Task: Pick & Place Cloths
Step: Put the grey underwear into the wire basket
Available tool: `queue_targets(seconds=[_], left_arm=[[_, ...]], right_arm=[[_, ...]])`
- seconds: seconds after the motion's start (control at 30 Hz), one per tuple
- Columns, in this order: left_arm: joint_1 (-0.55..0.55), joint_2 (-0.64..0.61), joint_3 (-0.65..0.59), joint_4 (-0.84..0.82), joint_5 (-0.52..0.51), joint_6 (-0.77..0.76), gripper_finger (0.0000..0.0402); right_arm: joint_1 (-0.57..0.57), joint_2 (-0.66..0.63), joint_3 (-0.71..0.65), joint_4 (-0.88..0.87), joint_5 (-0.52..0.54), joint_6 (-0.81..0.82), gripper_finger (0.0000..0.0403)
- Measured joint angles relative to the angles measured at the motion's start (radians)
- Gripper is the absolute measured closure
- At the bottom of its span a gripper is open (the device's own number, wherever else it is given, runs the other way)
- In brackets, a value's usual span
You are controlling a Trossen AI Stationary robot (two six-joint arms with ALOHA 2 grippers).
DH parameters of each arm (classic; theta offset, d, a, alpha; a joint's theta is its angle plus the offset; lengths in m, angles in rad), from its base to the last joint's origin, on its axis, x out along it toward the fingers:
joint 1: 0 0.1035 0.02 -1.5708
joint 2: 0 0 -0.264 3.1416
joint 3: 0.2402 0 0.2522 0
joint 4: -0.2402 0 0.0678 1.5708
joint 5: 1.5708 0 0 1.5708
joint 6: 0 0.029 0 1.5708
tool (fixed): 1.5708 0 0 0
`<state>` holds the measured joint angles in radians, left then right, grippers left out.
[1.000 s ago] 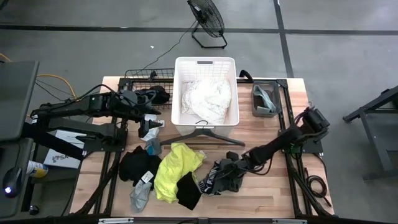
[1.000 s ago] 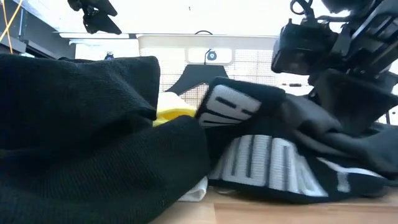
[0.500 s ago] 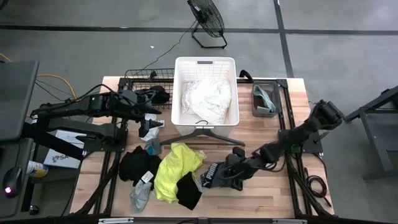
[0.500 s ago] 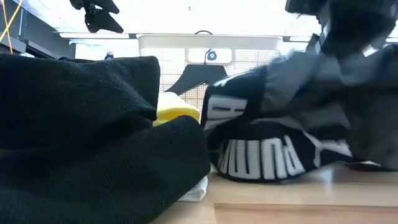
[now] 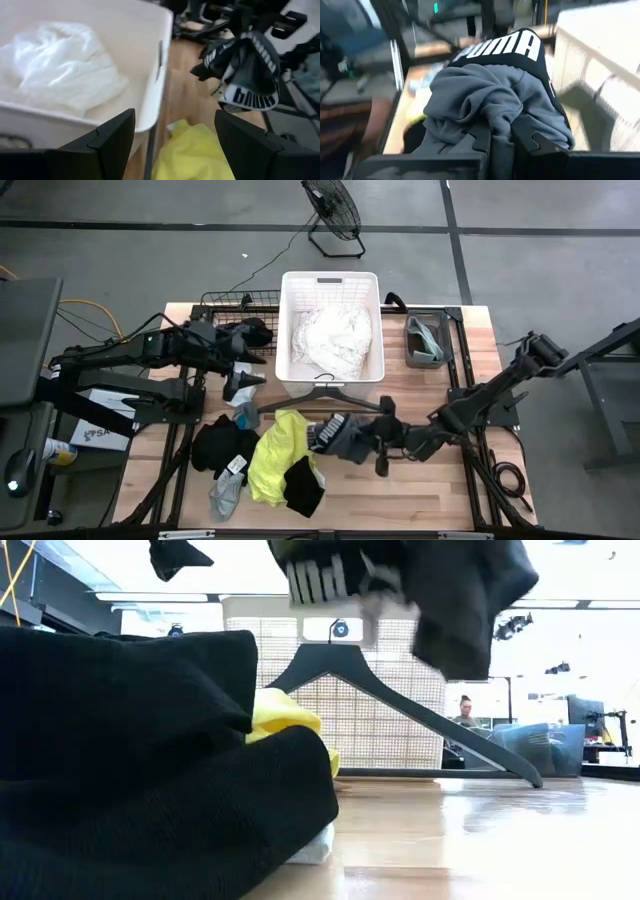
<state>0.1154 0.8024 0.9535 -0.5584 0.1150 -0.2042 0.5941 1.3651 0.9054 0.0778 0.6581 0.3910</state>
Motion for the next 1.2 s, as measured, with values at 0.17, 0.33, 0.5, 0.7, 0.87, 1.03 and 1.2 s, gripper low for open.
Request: queue_targets(seconds=[0.17, 0.33, 0.5, 0.7, 0.87, 1.03, 1.2], left_arm=[[0.0, 0.0, 0.0, 0.047, 0.065, 0.022, 0.0133], [0.0, 0.001, 0.0, 0.096, 0.091, 0.024, 0.0133], [0.0, 0.03, 0.001, 0.15, 0.18, 0.07, 0.0133], [0.0, 0.101, 0.002, 0.183, 0.198, 0.098, 0.0133], [0.002, 0.171, 0.002, 0.28, 0.202, 0.099, 0.0133], [0.002, 0.236, 0.0, 0.415, 0.216, 0.101, 0.0133], [0.002, 0.283, 0.0, 0.547, 0.216, 0.106, 0.0133]], right_arm=[[0.0, -0.005, 0.0, 0.193, 0.062, -0.194, 0.0382], [-0.007, -0.005, 0.0, 0.327, 0.135, -0.341, 0.0382], [-0.036, -0.005, 0.001, 0.43, 0.227, -0.462, 0.0382], [-0.108, -0.005, 0.001, 0.505, 0.258, -0.507, 0.0382], [-0.172, -0.005, 0.001, 0.542, 0.231, -0.52, 0.0382], [-0.227, -0.005, 0.001, 0.577, 0.225, -0.522, 0.0382], [-0.276, -0.005, 0.001, 0.625, 0.139, -0.527, 0.0382]])
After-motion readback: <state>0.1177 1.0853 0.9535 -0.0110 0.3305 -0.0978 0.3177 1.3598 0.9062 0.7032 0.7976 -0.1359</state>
